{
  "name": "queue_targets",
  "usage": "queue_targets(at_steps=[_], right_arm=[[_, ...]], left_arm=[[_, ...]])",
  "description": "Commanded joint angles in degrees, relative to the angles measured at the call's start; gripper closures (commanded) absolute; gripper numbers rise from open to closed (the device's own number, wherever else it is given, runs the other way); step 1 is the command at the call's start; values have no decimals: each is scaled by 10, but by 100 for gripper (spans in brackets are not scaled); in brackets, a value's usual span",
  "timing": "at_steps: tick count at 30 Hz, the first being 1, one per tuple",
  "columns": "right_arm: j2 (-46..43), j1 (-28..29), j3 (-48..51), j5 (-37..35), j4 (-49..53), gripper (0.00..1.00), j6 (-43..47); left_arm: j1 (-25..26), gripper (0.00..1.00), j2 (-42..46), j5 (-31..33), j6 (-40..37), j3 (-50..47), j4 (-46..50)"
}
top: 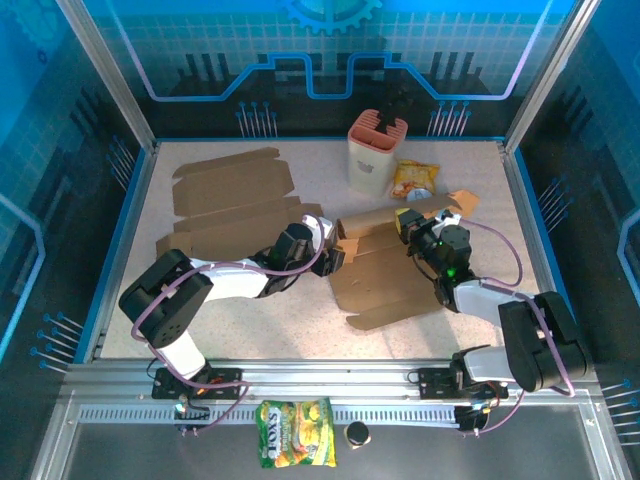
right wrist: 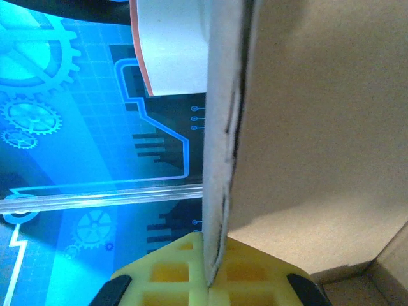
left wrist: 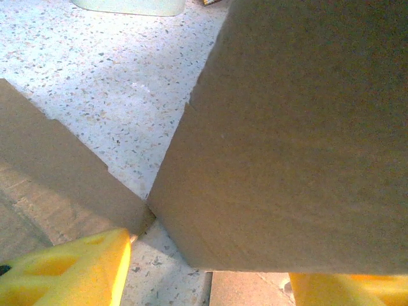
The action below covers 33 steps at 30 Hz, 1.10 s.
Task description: Fold the paper box
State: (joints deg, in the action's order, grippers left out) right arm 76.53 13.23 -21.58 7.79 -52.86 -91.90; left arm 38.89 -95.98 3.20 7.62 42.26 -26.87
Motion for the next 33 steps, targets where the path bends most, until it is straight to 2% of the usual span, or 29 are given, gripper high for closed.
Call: queue_targets(at_steps=[1, 8, 14, 19, 33], right_arm=[[9, 21, 13, -12, 28, 100, 13], [-11, 50, 9, -55, 68, 100, -2], [-27, 53, 7, -67, 99, 100, -8], [-24, 53, 7, -63, 107, 100, -6], [18, 90, 14, -115, 76, 100, 5]], left_arm=[[3, 34, 4, 24, 6, 8, -29], [18, 33, 10, 38, -18, 26, -27], [26, 32, 16, 92, -46, 23, -38], [26, 39, 7, 84, -53, 26, -40], [46, 39, -18, 144, 23, 57, -62]])
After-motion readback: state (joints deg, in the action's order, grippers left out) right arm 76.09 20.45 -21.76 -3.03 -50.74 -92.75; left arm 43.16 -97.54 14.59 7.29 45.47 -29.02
